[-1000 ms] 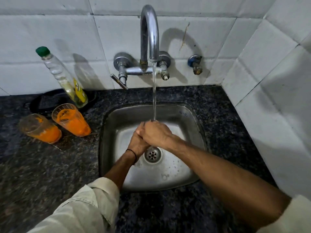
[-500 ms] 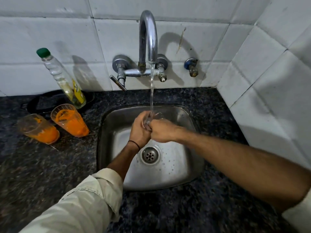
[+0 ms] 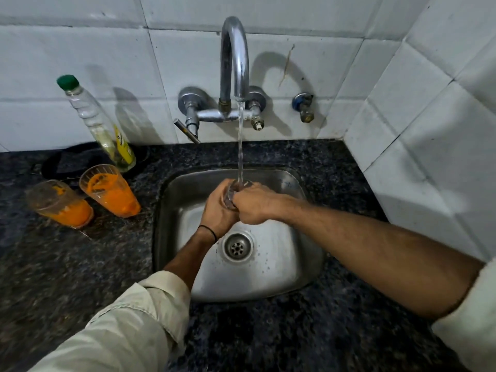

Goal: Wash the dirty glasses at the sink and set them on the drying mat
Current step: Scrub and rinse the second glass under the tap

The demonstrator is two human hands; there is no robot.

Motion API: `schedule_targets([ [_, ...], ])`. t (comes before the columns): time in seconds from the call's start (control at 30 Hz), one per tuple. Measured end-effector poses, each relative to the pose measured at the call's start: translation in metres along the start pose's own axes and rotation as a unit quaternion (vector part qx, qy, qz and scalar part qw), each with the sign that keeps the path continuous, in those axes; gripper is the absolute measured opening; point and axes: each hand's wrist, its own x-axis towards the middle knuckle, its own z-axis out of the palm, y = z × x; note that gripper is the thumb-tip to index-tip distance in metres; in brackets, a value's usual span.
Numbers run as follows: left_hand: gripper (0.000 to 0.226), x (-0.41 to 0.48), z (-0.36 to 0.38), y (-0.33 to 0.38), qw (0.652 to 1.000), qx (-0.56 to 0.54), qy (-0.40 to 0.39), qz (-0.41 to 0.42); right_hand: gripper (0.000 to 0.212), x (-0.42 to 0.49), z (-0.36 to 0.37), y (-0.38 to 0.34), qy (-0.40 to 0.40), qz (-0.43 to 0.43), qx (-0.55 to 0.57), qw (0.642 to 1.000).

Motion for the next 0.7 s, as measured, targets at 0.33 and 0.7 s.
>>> schedule_targets([
  [0.33,0.049,-0.002,-0.014,-0.008,0.997,0.06,-0.052,0.0,0.045,-0.007,0.007,0.028,0.015,-0.175,-0.234,0.956],
  [0.7,0.03,-0.011,0.005,-0.013,1.0,-0.015,0.001,-0.017,0.007,-0.001,0.02,-0.002,0.015,-0.022,0.069,0.997],
])
